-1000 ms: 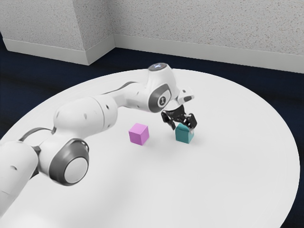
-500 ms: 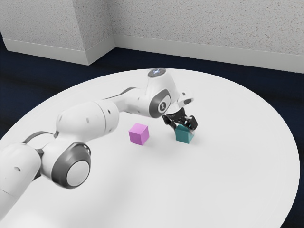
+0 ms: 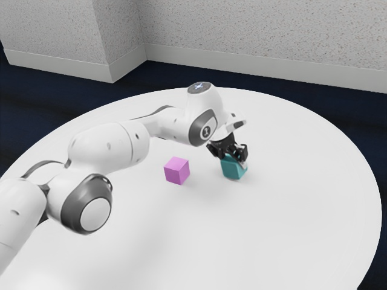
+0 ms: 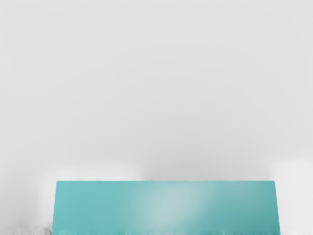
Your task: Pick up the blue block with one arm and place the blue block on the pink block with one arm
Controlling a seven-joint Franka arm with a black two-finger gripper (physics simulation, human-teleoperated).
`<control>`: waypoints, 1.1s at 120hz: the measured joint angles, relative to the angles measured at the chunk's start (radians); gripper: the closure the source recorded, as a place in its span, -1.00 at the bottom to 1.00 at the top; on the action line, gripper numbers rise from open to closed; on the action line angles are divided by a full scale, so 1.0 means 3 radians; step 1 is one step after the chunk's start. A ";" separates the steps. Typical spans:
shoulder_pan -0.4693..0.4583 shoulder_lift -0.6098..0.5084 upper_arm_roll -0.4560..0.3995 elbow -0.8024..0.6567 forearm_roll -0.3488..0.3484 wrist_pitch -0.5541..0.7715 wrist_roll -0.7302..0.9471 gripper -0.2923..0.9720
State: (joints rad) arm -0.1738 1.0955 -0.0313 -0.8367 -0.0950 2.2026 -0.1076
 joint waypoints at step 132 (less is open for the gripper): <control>0.0460 -0.1454 0.0105 -0.1543 0.0368 -0.0597 0.0022 0.22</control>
State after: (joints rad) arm -0.0357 0.6591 0.0001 -1.2996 0.0154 2.0234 -0.1010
